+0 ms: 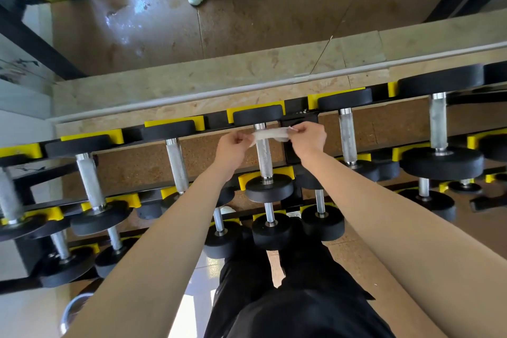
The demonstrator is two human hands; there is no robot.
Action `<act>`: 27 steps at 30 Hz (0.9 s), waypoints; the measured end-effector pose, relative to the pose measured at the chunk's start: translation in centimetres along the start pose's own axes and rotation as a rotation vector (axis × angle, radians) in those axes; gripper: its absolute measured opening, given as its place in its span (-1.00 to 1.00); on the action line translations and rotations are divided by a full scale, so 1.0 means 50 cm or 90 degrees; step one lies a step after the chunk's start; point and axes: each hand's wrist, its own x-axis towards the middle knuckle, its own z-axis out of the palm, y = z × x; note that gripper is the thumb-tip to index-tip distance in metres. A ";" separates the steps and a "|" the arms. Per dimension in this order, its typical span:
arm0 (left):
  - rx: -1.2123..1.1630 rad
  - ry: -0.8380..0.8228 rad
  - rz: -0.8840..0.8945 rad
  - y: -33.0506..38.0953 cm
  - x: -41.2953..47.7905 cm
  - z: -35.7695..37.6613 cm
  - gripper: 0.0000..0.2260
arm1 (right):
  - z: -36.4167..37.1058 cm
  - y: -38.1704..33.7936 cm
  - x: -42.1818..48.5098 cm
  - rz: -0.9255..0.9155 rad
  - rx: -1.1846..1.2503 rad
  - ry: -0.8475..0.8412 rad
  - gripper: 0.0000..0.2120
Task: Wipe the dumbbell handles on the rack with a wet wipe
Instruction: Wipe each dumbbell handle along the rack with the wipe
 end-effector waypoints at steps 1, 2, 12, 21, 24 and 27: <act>0.014 0.039 -0.029 -0.009 0.003 -0.007 -0.86 | 0.008 0.003 -0.010 -0.025 0.003 -0.056 -0.98; 0.036 0.074 -0.066 -0.018 0.005 -0.015 -0.86 | 0.015 0.005 -0.021 -0.055 0.001 -0.107 -0.95; 0.117 0.011 -0.062 -0.047 -0.023 -0.028 -0.87 | -0.013 0.059 -0.032 -0.080 -0.084 -0.190 -0.98; 0.297 -0.101 -0.075 -0.066 -0.057 -0.034 -0.89 | -0.055 0.093 -0.038 -0.044 -0.227 -0.297 -0.94; 0.436 -0.005 -0.113 -0.084 -0.061 -0.056 -0.82 | -0.027 0.078 -0.065 -0.119 -0.316 -0.364 -0.89; 0.446 -0.067 -0.042 -0.079 -0.072 -0.049 -0.83 | -0.025 0.079 -0.051 -0.130 -0.404 -0.311 -0.84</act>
